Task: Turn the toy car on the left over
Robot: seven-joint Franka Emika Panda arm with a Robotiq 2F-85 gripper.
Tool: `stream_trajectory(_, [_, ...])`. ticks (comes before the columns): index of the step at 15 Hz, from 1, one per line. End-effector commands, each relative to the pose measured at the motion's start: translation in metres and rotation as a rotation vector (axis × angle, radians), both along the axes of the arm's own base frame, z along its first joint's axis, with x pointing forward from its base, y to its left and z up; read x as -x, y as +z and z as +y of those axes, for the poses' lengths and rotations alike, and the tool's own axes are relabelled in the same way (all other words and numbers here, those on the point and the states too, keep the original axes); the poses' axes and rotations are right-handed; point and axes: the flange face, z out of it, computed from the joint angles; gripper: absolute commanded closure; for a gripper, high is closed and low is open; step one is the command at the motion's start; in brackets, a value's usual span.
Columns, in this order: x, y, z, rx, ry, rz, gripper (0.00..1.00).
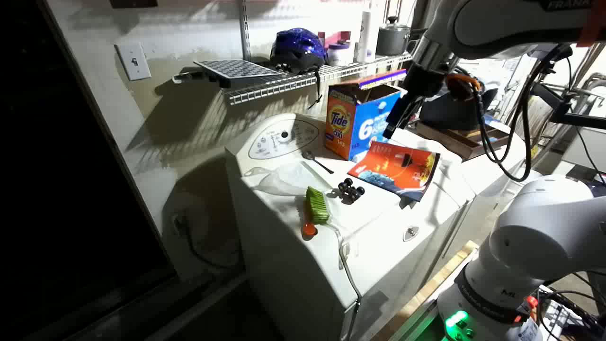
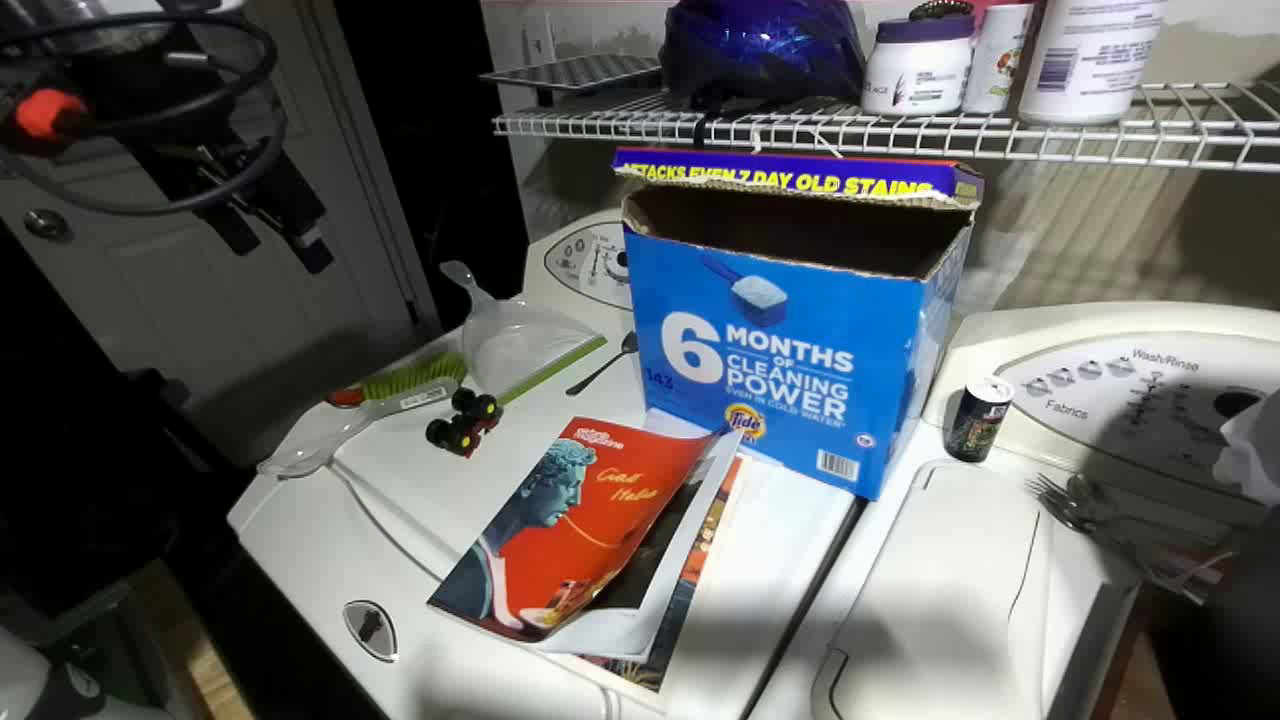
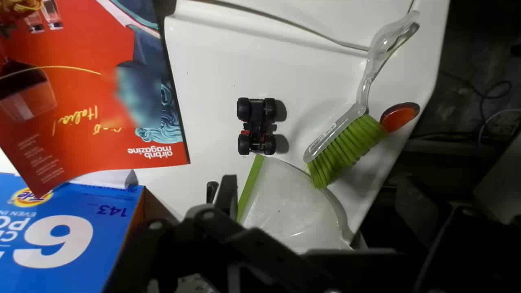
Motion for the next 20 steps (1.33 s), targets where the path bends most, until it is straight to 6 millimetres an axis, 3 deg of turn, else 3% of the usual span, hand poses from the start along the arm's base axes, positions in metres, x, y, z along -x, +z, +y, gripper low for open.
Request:
stream_trajectory(1, [0.000, 0.001, 0.000, 0.000, 0.000, 0.001, 0.00])
stream_trajectory(5, [-0.004, -0.003, -0.003, 0.001, 0.000, 0.024, 0.00])
stream_trajectory(8, [-0.019, -0.040, -0.004, -0.021, 0.029, 0.097, 0.00])
stream_trajectory(13, [-0.044, -0.104, 0.013, 0.018, 0.089, 0.150, 0.00])
stream_trajectory(20, [-0.075, -0.158, 0.019, 0.071, 0.065, 0.115, 0.00])
